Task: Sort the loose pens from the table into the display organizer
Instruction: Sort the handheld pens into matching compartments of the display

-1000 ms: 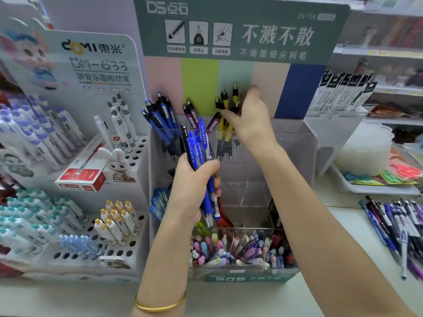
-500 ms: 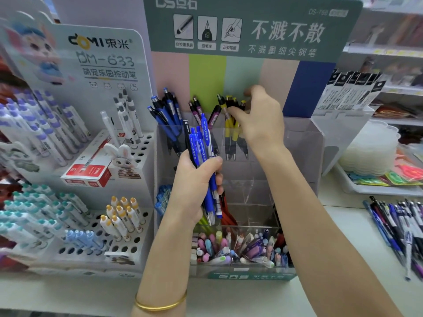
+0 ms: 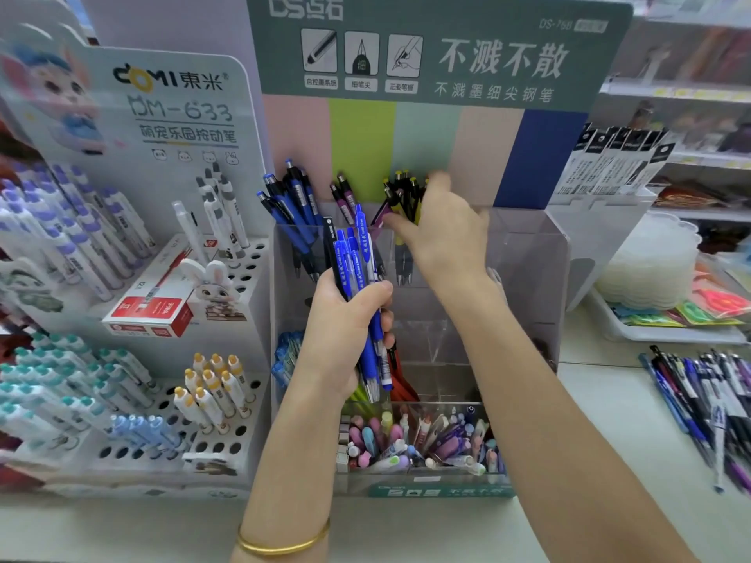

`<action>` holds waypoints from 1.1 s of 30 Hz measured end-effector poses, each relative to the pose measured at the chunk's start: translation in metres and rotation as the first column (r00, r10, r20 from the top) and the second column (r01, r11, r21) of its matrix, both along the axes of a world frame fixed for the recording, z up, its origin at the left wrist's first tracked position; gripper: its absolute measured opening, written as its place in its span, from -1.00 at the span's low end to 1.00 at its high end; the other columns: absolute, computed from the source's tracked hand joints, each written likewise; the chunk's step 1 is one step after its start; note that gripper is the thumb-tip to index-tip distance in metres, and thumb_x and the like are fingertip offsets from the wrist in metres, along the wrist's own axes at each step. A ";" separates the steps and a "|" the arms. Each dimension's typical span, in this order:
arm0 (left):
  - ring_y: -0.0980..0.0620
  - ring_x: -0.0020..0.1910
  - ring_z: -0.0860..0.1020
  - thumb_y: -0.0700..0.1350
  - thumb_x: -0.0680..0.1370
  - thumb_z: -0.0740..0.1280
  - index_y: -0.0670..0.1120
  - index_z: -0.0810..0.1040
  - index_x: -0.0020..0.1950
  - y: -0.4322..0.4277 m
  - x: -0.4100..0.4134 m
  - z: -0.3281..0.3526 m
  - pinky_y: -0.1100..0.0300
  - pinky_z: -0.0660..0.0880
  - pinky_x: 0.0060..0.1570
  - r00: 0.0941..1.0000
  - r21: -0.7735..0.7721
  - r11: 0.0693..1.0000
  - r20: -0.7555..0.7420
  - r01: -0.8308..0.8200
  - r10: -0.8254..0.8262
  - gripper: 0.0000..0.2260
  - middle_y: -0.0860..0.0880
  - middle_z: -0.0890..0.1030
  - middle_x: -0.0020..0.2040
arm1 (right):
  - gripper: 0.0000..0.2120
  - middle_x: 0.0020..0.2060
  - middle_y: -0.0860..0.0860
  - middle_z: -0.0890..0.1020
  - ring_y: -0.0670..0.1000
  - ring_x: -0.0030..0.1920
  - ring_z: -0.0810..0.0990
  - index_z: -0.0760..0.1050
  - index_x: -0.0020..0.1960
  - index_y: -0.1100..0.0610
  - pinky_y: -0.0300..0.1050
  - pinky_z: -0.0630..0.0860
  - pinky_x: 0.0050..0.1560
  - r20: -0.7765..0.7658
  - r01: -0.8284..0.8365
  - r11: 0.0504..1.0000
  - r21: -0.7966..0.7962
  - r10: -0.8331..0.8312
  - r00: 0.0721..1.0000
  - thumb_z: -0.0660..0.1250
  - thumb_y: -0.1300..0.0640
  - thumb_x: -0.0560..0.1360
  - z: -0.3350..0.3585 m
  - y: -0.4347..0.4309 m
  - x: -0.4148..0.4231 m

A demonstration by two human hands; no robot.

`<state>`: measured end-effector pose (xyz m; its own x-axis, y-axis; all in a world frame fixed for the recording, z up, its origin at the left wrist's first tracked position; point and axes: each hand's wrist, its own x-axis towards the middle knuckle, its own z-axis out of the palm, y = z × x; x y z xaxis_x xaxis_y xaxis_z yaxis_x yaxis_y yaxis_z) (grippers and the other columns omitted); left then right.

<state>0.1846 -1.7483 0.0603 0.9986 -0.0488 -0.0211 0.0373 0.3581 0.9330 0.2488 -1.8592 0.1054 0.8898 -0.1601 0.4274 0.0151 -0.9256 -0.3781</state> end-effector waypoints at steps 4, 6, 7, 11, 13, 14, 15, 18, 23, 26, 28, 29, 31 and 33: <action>0.07 -0.48 0.39 -0.33 0.58 0.26 -0.13 0.34 -0.01 0.000 -0.001 0.000 0.21 0.38 -0.52 1.000 0.000 1.000 0.000 0.008 -0.008 -0.86 -0.04 0.42 -0.33 | -0.73 0.04 0.18 0.63 0.27 0.09 0.56 0.30 0.16 0.22 0.06 0.35 0.05 0.020 0.037 0.999 0.000 -0.037 0.999 0.24 0.06 0.60 0.002 0.002 0.016; 0.07 -0.48 0.39 -0.33 0.58 0.26 -0.13 0.34 -0.01 0.000 -0.001 0.000 0.21 0.39 -0.52 1.000 0.004 1.000 0.000 0.004 -0.004 -0.86 -0.04 0.42 -0.34 | -0.83 0.03 0.23 0.62 0.31 0.06 0.56 0.30 0.14 0.25 0.04 0.36 -0.10 0.046 0.041 0.999 0.034 -0.042 0.998 0.22 0.23 0.59 0.000 0.003 0.025; 0.07 -0.48 0.39 -0.33 0.58 0.26 -0.13 0.35 -0.01 -0.001 -0.001 0.000 0.21 0.39 -0.52 1.000 0.006 1.000 -0.002 0.003 -0.003 -0.86 -0.03 0.42 -0.34 | -0.86 0.03 0.24 0.61 0.31 0.04 0.56 0.32 0.12 0.25 0.01 0.32 -0.15 0.054 0.046 0.998 0.043 -0.048 0.997 0.21 0.28 0.58 -0.002 0.005 0.027; 0.08 -0.48 0.40 -0.32 0.57 0.27 -0.11 0.36 -0.03 -0.001 -0.002 0.000 0.21 0.40 -0.52 1.000 0.011 1.000 -0.007 0.002 -0.002 -0.86 -0.02 0.43 -0.35 | -0.83 0.14 0.17 0.52 0.23 0.14 0.49 0.41 0.15 0.21 -0.01 0.34 -0.08 0.098 0.092 0.996 -0.008 -0.091 0.991 0.26 0.19 0.59 -0.004 0.008 0.028; 0.08 -0.48 0.40 -0.32 0.58 0.27 -0.11 0.36 -0.03 -0.001 -0.003 0.000 0.21 0.40 -0.52 1.000 0.011 1.000 -0.004 0.003 -0.003 -0.86 -0.02 0.43 -0.36 | -0.74 0.15 0.14 0.54 0.20 0.18 0.47 0.38 0.18 0.18 -0.01 0.37 -0.04 0.114 0.126 0.990 -0.071 -0.117 0.987 0.31 0.08 0.56 -0.003 0.006 0.025; 0.08 -0.48 0.40 -0.32 0.58 0.27 -0.11 0.36 -0.03 -0.001 -0.003 0.001 0.22 0.40 -0.52 1.000 0.010 1.000 -0.003 0.001 -0.001 -0.86 -0.02 0.43 -0.36 | -0.69 0.15 0.14 0.53 0.20 0.17 0.48 0.35 0.19 0.18 -0.01 0.37 -0.06 0.106 0.110 0.992 -0.058 -0.103 0.989 0.33 0.07 0.54 -0.002 0.006 0.024; 0.08 -0.48 0.40 -0.32 0.58 0.27 -0.11 0.36 -0.02 0.000 -0.003 0.001 0.22 0.40 -0.52 1.000 0.009 1.000 -0.003 -0.002 0.002 -0.86 -0.02 0.44 -0.36 | -0.65 0.15 0.15 0.52 0.21 0.16 0.50 0.33 0.20 0.19 -0.01 0.37 -0.08 0.088 0.080 0.997 -0.025 -0.077 0.993 0.36 0.06 0.53 -0.002 0.008 0.023; 0.08 -0.49 0.40 -0.31 0.57 0.28 -0.11 0.37 0.00 0.000 -0.005 0.000 0.21 0.41 -0.52 1.000 0.014 1.000 -0.010 -0.008 0.008 -0.86 -0.03 0.44 -0.35 | -0.51 0.16 0.14 0.50 0.22 0.15 0.51 0.32 0.20 0.21 0.01 0.40 -0.08 0.068 0.039 0.997 0.069 -0.044 0.997 0.40 -0.08 0.47 -0.002 0.016 0.025; 0.09 -0.48 0.40 -0.31 0.57 0.28 -0.10 0.37 -0.01 0.002 -0.007 -0.001 0.21 0.40 -0.50 1.000 0.009 1.000 -0.005 -0.003 0.004 -0.86 -0.02 0.45 -0.35 | -0.43 0.22 0.11 0.45 0.18 0.21 0.50 0.29 0.24 0.21 -0.05 0.31 -0.16 0.050 0.072 0.991 0.113 -0.078 0.996 0.39 -0.14 0.46 0.001 0.022 0.035; 0.08 -0.48 0.40 -0.31 0.58 0.27 -0.11 0.37 -0.01 0.002 -0.007 -0.001 0.21 0.40 -0.52 1.000 0.007 1.000 -0.005 -0.005 0.005 -0.87 -0.03 0.44 -0.34 | -0.40 0.21 0.11 0.45 0.18 0.19 0.51 0.28 0.24 0.21 -0.04 0.30 -0.18 0.042 0.070 0.994 0.085 -0.074 0.996 0.39 -0.18 0.44 0.000 0.025 0.035; 0.08 -0.48 0.40 -0.31 0.58 0.27 -0.10 0.37 -0.01 0.002 -0.008 -0.001 0.21 0.40 -0.52 1.000 0.007 1.000 -0.009 -0.002 0.002 -0.86 -0.02 0.44 -0.35 | -0.38 0.20 0.12 0.46 0.20 0.16 0.53 0.29 0.22 0.22 -0.03 0.34 -0.16 0.041 0.041 0.992 0.122 -0.046 0.998 0.42 -0.17 0.42 0.002 0.024 0.033; 0.07 -0.48 0.39 -0.31 0.58 0.27 -0.10 0.37 -0.02 0.001 -0.008 -0.001 0.21 0.39 -0.52 1.000 0.008 1.000 -0.012 0.000 0.000 -0.86 -0.02 0.44 -0.35 | -0.38 0.17 0.13 0.47 0.20 0.14 0.54 0.29 0.20 0.24 -0.03 0.37 -0.14 0.033 0.006 0.984 0.176 -0.012 0.999 0.45 -0.15 0.40 0.005 0.021 0.030; 0.06 -0.48 0.39 -0.32 0.57 0.27 -0.10 0.36 -0.03 0.002 -0.008 -0.001 0.21 0.39 -0.52 1.000 0.009 1.000 -0.013 0.004 -0.004 -0.86 -0.04 0.43 -0.34 | -0.43 0.05 0.13 0.49 0.17 0.02 0.52 0.29 0.13 0.23 -0.04 0.40 -0.08 0.023 -0.089 0.945 0.316 0.086 0.996 0.51 -0.05 0.37 0.012 0.010 0.025; 0.05 -0.47 0.39 -0.32 0.57 0.27 -0.10 0.36 -0.03 0.002 -0.008 -0.002 0.20 0.38 -0.51 1.000 0.002 1.000 -0.013 0.012 -0.012 -0.86 -0.04 0.43 -0.34 | -0.50 -0.05 0.09 0.45 0.10 -0.07 0.44 0.29 0.07 0.21 -0.10 0.37 -0.12 0.023 -0.137 0.916 0.376 0.139 0.990 0.53 0.08 0.36 0.017 -0.002 0.018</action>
<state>0.1771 -1.7466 0.0587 0.9976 -0.0604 -0.0344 0.0537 0.3553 0.9332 0.2669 -1.8617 0.1227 0.9160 -0.1837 0.3566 0.1305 -0.7041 -0.6980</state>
